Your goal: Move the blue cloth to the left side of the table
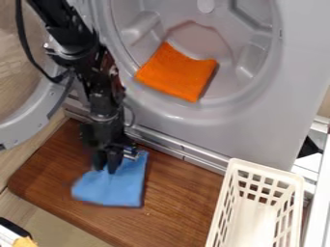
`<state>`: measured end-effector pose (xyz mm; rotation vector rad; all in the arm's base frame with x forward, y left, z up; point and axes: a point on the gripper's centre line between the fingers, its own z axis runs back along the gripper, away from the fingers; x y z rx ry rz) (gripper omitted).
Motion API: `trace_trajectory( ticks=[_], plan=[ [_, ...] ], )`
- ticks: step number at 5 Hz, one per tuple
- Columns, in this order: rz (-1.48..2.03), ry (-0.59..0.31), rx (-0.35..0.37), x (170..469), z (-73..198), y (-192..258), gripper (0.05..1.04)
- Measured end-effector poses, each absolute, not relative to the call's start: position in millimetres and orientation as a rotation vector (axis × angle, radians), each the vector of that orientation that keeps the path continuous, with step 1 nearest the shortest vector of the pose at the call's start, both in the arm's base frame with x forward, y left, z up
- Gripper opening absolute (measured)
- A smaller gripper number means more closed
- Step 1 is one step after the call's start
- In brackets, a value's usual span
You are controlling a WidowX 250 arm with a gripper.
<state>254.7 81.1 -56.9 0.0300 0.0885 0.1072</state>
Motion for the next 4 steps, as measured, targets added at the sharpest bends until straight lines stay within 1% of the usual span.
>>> trace_trajectory(
  ticks=[1, 2, 3, 4],
  plan=[
    [0.106, 0.095, 0.025, 251, -49, 75, 0.803],
    [0.087, 0.084, 0.025, 253, -33, 68, 1.003],
    [0.089, 0.072, 0.049, 252, -8, 67, 1.003],
    [0.085, 0.055, 0.04, 248, 16, 61, 1.0]
  ],
)
